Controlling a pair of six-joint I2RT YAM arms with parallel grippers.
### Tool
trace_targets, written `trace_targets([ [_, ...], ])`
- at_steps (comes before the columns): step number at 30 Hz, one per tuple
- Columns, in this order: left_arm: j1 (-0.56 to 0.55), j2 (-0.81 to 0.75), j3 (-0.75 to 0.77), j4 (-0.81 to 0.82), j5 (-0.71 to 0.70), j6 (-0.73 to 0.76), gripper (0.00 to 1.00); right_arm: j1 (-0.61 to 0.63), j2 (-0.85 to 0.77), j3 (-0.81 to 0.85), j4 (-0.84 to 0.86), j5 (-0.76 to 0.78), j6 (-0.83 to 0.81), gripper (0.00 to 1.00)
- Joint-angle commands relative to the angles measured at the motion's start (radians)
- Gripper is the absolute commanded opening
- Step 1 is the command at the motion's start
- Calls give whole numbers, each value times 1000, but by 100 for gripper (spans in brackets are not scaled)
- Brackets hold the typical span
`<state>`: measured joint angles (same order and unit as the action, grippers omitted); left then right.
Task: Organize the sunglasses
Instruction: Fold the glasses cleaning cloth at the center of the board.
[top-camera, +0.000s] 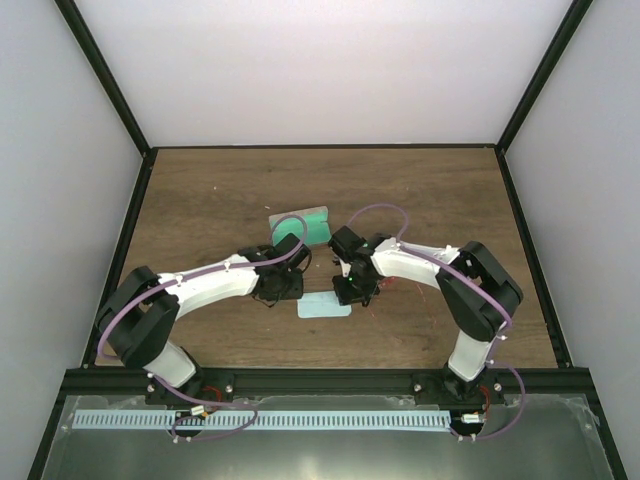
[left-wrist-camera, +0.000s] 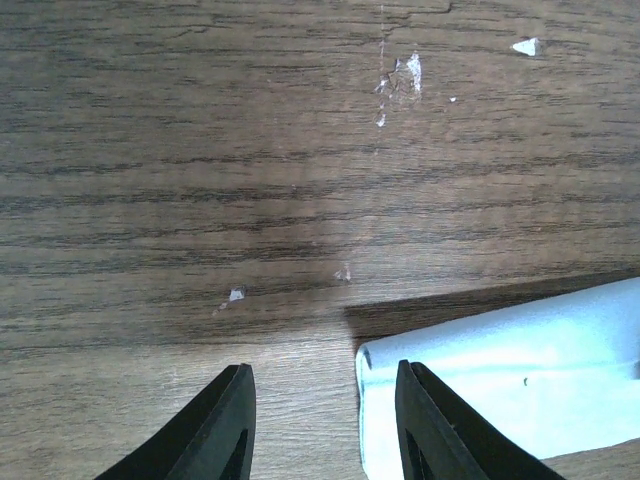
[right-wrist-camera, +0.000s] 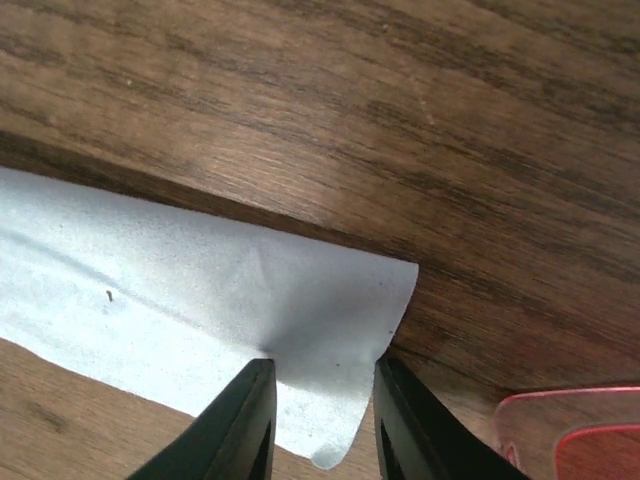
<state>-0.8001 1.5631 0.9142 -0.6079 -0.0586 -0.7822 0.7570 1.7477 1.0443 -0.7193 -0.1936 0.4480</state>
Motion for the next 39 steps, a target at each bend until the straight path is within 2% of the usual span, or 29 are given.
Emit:
trace_targets([
  [1, 1, -10, -9, -4, 2, -9, 39, 10, 26, 0, -3, 8, 9, 26],
  [14, -7, -2, -22, -7, 24, -14, 39, 11, 34, 9, -9, 14, 16, 2],
  [31, -59, 148, 49, -19, 74, 22, 39, 11, 33, 11, -12, 9, 18, 2],
  [39, -66, 149, 59, -42, 78, 27, 35, 10, 32, 12, -15, 14, 16, 2],
])
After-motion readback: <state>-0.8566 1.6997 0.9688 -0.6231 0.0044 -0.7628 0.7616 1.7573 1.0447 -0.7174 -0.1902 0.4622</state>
